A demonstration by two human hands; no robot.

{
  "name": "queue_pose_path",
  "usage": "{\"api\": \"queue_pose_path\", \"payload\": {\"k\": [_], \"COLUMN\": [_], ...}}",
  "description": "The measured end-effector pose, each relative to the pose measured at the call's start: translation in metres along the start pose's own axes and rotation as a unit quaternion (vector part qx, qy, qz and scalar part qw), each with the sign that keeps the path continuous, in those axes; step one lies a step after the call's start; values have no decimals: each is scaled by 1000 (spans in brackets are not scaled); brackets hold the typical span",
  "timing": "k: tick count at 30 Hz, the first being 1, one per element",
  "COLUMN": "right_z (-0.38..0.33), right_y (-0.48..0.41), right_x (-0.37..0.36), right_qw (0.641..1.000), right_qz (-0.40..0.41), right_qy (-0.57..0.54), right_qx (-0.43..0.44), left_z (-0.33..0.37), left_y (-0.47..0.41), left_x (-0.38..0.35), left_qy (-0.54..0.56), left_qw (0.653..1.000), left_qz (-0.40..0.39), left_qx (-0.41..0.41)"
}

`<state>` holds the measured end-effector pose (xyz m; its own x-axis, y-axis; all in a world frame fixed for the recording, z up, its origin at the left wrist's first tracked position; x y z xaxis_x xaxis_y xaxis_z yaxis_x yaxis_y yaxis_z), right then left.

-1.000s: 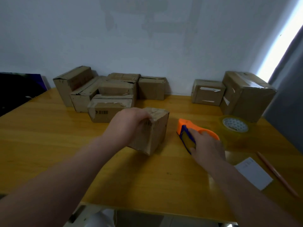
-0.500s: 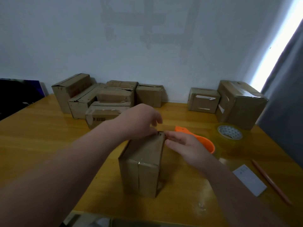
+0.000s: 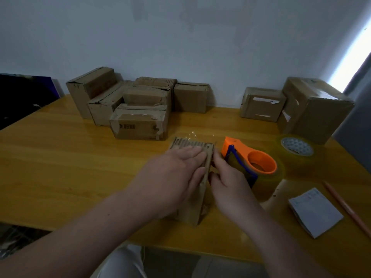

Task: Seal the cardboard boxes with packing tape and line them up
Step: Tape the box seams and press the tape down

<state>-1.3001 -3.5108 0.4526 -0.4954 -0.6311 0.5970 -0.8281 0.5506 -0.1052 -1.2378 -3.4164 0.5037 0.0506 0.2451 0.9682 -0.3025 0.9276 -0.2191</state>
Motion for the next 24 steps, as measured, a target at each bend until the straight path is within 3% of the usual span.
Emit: {"api": "queue_pose_path", "payload": {"k": [7,10,12,16,20,24], "right_z": [-17,-21,-21,-17,-21,-25], "right_y": [17,19,17,11,7,-1], "right_x": [12,43,50,34,31,33], "right_qw": [989,967,947,927,919,916], "right_qz": [-18,135,189,165,160,175], "right_qy": [133,158,185,242,250,257], "right_qx": [56,147,184,234,261,253], "left_z": [0,1,-1,-2,-1,0], "left_y": [1,-1,-1,3,5,6], "left_x": [-4,-3,-3,-3,-3,-2], "left_qy": [-10,8,8,-18,27,44], "left_qw": [998,999,999,998,996,994], "left_qz": [46,28,32,42,62,80], "left_qx": [-33,-25,-26,-36,-55,-63]}}
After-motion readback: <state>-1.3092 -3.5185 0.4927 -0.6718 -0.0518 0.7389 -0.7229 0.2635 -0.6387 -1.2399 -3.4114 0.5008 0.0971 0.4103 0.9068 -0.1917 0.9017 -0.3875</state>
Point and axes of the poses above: each hand's wrist, its own y-axis away from the middle knuckle, its own x-axis out of the back of the hand, z = x × y, the point moved 7 cm from there along -y, towards the middle knuckle, and after that the axes turned 1 degree about -x, right-handed, at the moved point
